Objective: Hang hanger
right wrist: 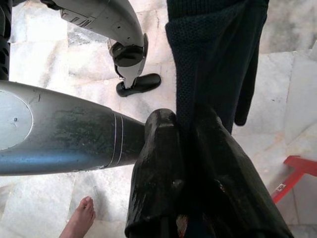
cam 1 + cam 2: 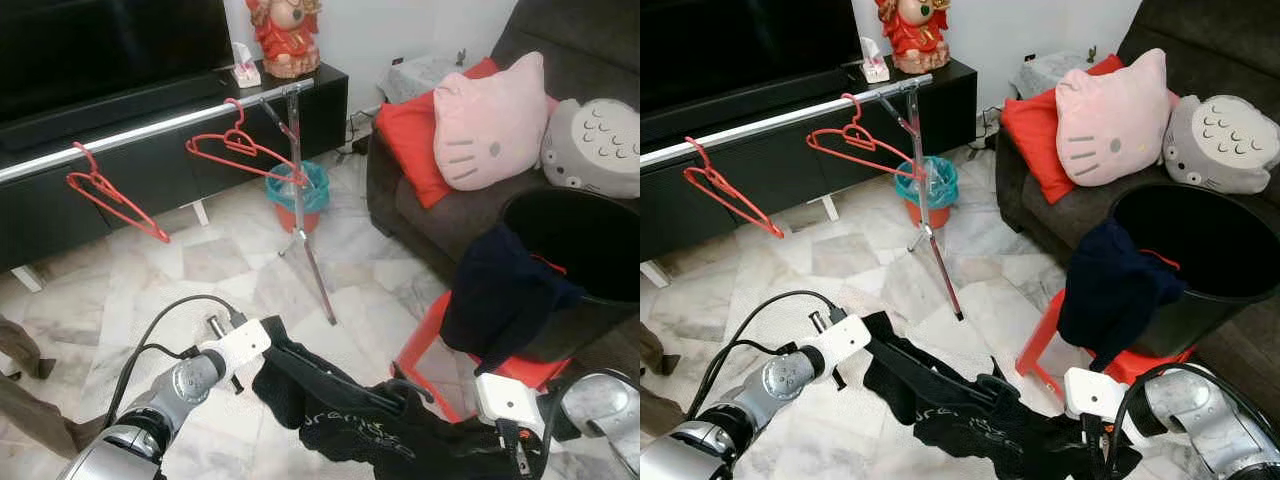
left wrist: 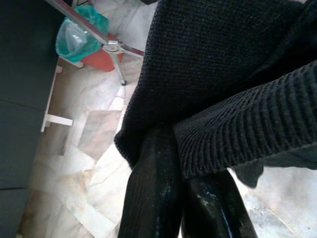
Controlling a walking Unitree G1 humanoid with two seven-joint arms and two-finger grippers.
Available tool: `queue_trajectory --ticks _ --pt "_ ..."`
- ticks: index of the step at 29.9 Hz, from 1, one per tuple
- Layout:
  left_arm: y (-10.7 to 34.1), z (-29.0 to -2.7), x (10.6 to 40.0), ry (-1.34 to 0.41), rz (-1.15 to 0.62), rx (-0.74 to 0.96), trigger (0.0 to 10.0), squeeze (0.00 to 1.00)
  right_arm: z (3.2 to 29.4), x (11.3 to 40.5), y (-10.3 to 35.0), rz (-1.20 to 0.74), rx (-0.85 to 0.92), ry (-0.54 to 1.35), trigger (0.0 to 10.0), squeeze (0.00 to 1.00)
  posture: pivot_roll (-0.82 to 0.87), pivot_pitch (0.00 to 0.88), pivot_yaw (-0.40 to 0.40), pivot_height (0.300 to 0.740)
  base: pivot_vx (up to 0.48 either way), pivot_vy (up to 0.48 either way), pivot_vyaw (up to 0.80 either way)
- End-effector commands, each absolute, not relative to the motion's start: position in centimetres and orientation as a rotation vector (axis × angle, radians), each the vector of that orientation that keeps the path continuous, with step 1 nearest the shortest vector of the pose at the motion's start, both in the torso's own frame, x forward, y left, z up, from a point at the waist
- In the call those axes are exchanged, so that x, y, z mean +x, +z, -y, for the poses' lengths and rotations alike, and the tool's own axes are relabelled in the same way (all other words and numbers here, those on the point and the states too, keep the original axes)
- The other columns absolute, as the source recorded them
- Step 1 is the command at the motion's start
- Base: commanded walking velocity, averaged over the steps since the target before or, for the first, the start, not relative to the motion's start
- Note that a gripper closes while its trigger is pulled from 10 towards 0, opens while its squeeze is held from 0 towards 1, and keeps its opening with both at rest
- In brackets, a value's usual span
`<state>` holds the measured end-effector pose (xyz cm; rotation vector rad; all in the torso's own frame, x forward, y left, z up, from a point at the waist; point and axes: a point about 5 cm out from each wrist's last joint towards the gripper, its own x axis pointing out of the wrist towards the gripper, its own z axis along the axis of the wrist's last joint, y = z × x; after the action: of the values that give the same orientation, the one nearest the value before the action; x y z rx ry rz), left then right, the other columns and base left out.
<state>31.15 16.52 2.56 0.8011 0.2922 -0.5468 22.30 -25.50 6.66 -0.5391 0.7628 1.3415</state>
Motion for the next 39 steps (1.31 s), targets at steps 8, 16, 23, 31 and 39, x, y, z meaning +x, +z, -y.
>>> queue_trajectory --ticks 8,16,23,31,39 --pt "2.4 -19.1 30.5 -0.591 -0.380 0.769 10.0 0.00 27.9 20.6 6.4 -0.948 -0.586 1.342 0.0 0.00 -0.08 0.041 0.047 0.740 0.000 0.000 0.00" --pt "0.4 -17.9 28.3 -0.903 -0.476 0.874 10.0 0.00 27.9 20.1 5.3 -1.008 -0.615 1.343 0.0 0.00 -0.08 0.043 0.047 0.740 0.000 0.000 0.00" --pt "1.5 -19.0 30.0 -0.701 -0.392 1.065 10.0 0.00 28.1 19.5 4.7 -1.074 -0.650 1.351 0.0 0.00 -0.08 0.045 0.045 0.740 0.000 0.000 0.00" --pt "2.3 -20.7 30.9 -0.589 -0.380 1.211 10.0 0.00 28.2 19.1 4.8 -1.081 -0.651 1.346 0.0 0.00 -0.08 0.045 0.048 0.740 0.000 0.000 0.00" --pt "1.9 -21.1 29.9 -0.718 -0.360 1.278 10.0 0.00 29.1 18.7 5.2 -1.115 -0.677 1.322 0.0 0.00 -0.08 0.046 0.048 0.740 0.000 0.000 0.00"
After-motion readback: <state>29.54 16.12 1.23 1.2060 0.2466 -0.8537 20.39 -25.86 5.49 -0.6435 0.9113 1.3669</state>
